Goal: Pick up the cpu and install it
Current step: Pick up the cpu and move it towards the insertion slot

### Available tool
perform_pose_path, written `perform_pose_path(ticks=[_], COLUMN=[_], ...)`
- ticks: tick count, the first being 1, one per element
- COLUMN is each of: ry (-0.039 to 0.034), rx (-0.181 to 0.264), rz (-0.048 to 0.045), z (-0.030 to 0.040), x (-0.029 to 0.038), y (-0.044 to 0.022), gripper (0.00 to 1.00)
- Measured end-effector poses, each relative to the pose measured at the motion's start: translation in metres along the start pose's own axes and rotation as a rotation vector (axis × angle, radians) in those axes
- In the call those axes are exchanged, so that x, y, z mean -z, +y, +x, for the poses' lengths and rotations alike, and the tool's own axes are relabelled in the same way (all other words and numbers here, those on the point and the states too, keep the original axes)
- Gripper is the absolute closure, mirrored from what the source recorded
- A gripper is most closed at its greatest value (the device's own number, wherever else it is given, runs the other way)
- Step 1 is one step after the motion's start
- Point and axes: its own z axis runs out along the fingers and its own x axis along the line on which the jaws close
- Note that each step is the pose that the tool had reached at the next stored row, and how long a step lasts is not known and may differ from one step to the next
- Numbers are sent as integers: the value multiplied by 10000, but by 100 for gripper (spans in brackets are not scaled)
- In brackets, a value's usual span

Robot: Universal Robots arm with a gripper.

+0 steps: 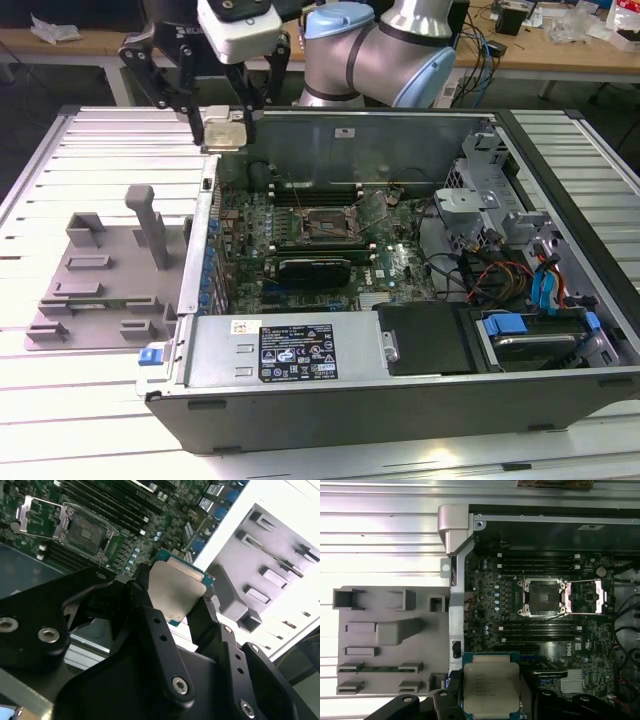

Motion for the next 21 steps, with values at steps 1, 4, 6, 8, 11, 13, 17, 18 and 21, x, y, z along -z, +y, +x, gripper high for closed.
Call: perform_pose_path(ticks=[1,4,6,8,11,13,17,18,21], ry=[0,1,1,0,1,0,1,0,-1], rx=[1,1,1,1,2,0,1,0,3], rz=[0,1,1,0,0,-1,1,0,-2], z=[-26,-133,-214,-296,-397,-465,-570,-570,-580], x=[-1,-5,-9,-13,-17,-20,-24,-24,-37], y=[0,1,2,2,3,4,4,4,4], gripper=[45,45,45,45,45,45,45,45,45])
